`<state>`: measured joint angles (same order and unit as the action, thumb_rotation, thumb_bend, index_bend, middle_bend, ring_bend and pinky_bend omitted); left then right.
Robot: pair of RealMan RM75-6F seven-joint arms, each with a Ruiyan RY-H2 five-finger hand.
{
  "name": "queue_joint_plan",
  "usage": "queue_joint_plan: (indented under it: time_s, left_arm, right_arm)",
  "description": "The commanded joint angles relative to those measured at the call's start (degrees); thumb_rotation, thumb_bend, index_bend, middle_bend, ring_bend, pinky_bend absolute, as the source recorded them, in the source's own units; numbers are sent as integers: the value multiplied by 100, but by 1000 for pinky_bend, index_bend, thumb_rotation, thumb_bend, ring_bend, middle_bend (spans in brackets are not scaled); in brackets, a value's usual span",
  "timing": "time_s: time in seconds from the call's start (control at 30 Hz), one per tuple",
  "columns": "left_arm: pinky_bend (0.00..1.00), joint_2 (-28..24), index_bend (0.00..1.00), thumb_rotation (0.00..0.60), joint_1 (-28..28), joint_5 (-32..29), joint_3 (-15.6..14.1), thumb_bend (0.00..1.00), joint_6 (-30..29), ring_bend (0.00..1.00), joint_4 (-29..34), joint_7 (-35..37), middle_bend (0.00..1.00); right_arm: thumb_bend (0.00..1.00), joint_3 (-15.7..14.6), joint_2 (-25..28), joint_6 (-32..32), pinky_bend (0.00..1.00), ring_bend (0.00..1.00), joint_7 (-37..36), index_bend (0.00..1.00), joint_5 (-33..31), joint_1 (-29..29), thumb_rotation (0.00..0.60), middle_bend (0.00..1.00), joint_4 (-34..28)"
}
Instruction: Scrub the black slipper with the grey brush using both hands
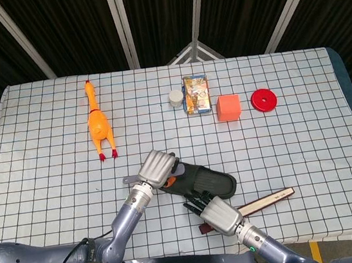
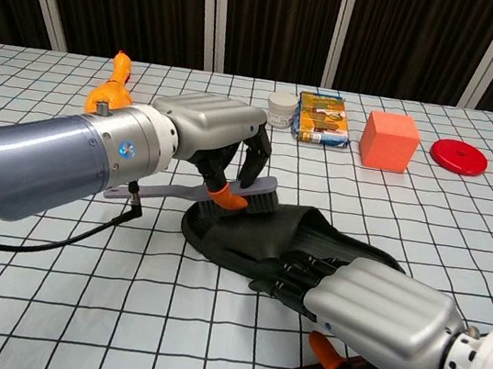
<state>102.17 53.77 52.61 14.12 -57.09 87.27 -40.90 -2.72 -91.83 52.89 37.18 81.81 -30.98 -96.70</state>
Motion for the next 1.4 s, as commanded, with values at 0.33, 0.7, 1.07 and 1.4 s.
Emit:
queue_joint_plan:
  time_s: [0.33, 0.7, 1.07, 1.4]
  left_arm:
    - [637, -427, 580, 600, -185, 283, 1, 585, -475, 589, 685, 99, 701]
    - [637, -1580, 579, 600, -704, 213, -918, 585, -469, 589, 2055, -100, 698]
    - [637, -2256, 579, 600, -1338, 1702, -2377, 582, -667, 589, 2148, -214, 698]
    - [637, -2106, 571, 600, -1765, 2859, -2876, 564, -1119, 582, 1437, -566, 681]
  right_arm:
    - [550, -69, 473, 1187, 48, 0, 564, 0, 310, 499, 599, 0, -466]
    - [550, -75, 1752, 2361, 22, 0, 168, 0, 473, 1127, 600, 0, -1056]
    - [550, -297, 2226, 2887, 22, 0, -1151, 0, 674, 1651, 599, 0, -727]
    - [549, -144, 2250, 3005, 22, 0, -1703, 0, 644, 1787, 600, 0, -420]
